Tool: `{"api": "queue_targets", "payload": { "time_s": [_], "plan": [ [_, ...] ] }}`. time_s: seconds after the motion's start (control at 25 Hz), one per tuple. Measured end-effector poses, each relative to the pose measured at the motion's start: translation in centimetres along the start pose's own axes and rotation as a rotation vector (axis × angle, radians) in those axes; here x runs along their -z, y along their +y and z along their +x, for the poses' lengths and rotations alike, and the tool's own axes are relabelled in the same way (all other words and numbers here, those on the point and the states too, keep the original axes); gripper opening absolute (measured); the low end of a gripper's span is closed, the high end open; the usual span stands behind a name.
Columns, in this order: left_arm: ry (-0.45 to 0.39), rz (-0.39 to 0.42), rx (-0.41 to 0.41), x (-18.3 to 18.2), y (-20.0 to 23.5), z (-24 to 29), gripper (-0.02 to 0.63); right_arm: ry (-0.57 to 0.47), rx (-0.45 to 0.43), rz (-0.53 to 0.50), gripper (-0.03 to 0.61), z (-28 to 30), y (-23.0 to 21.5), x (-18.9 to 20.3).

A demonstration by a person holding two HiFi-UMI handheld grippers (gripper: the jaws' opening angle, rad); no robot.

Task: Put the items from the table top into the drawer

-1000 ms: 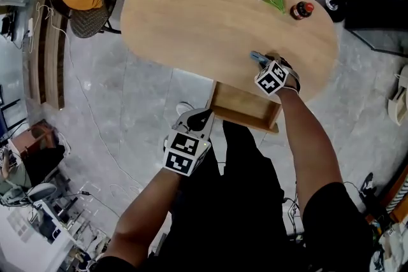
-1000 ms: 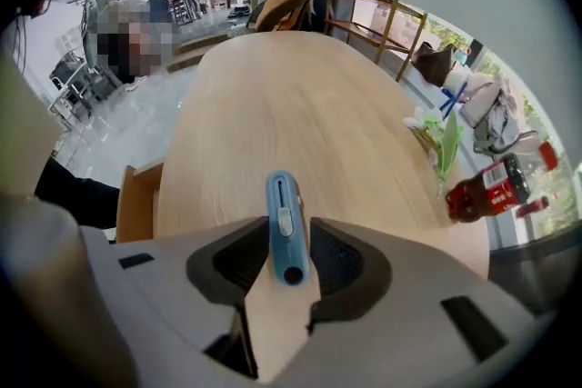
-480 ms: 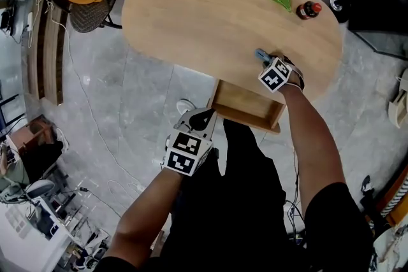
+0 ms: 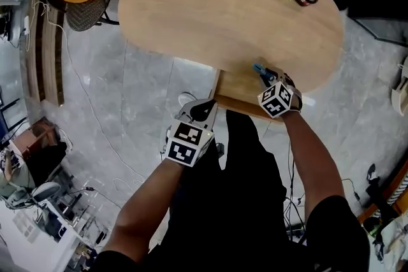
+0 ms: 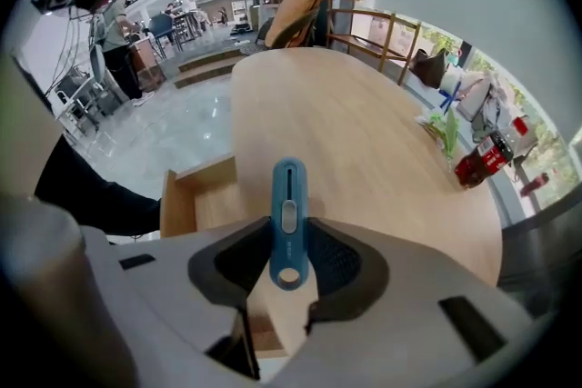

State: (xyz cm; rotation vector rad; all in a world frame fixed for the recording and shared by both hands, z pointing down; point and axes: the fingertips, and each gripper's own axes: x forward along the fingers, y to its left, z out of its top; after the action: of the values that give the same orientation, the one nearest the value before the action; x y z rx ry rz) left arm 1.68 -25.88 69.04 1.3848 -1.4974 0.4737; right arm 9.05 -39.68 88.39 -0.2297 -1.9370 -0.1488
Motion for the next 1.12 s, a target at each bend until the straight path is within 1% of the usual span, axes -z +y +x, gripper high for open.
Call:
{"api": "queue_targets", "payload": {
  "time_s": [0.16, 0.24, 0.32, 0.48, 0.6, 0.76, 0.84, 0.96, 1.0, 1.12],
  "plan": [
    [0.021, 0.013, 0.017, 1.1, -0.2, 0.2, 0.002, 0.019, -0.072, -0.05, 0.12, 0.1, 7.0, 2.0],
    [0.032, 0.015, 0.026, 1.6, -0.3, 0.1, 0.002, 0.055, -0.109, -0.093, 0.12, 1.1, 10.2, 3.4],
    [0.042, 0.021, 0.036, 2.0, -0.7, 0.3, 0.002, 0.1, -0.129, -0.134, 0.12, 2.8, 12.1, 5.1],
    [0.05, 0.036, 0.059, 2.6, -1.3, 0.9, 0.002, 0.197, -0.121, -0.16, 0.12, 7.0, 12.6, 8.1],
    [0.058, 0.037, 0.068, 3.4, -1.4, 1.0, 0.002, 0.266, -0.107, -0.206, 0.12, 10.1, 12.1, 9.6],
    [0.07, 0.03, 0.07, 4.4, -1.2, 1.2, 0.002, 0.306, -0.093, -0.285, 0.12, 13.0, 11.7, 10.2],
    [0.071, 0.029, 0.073, 4.9, -1.2, 1.0, 0.002, 0.311, -0.092, -0.276, 0.121, 13.8, 11.9, 10.2],
    [0.069, 0.024, 0.071, 5.4, -0.8, 0.6, 0.002, 0.325, -0.089, -0.227, 0.129, 14.3, 12.1, 10.3],
    [0.067, 0.023, 0.07, 5.5, -0.7, 0.4, 0.002, 0.331, -0.09, -0.212, 0.144, 14.3, 12.1, 10.4],
    [0.059, 0.028, 0.062, 5.5, -0.3, -0.1, 0.002, 0.333, -0.09, -0.187, 0.149, 13.5, 12.3, 10.1]
  ]
}}
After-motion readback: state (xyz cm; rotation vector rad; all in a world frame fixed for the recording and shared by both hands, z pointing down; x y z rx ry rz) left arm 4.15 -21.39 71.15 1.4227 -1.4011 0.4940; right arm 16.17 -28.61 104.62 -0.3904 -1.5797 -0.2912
